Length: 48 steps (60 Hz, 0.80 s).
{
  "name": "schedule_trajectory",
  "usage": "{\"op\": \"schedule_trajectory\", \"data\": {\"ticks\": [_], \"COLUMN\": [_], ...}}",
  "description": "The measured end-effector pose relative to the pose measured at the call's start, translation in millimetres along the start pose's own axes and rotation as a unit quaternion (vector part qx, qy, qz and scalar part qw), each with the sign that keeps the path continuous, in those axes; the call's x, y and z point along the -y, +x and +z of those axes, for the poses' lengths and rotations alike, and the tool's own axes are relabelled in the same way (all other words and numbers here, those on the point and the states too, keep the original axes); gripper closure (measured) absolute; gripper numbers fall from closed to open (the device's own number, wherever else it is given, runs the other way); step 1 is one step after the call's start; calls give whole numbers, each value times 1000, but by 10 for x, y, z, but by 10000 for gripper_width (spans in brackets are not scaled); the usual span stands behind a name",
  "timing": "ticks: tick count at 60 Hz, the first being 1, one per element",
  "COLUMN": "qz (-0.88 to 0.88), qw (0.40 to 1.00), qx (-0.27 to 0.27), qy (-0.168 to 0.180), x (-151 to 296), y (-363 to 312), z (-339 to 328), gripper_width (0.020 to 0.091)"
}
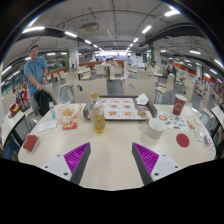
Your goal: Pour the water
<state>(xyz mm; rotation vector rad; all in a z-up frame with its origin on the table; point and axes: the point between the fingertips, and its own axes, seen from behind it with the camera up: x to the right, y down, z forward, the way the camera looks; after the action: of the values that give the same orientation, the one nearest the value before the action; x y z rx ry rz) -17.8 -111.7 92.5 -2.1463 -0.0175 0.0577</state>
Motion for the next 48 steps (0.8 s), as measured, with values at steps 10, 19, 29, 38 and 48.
{"op": "schedule_trajectory", "data": {"ticks": [10,19,29,38,48], "qz": [-2,4,3,1,-14], "qw": [1000,999,998,997,998], "qx": [-2,-12,-19,-33,-29], "qy": [28,47,64,74,60], "x": [302,554,694,723,694], "y": [-360,-526,-602,-564,-591], "z": [673,1279,1870,1924,1930], "gripper_width": [259,279,423,617,710]}}
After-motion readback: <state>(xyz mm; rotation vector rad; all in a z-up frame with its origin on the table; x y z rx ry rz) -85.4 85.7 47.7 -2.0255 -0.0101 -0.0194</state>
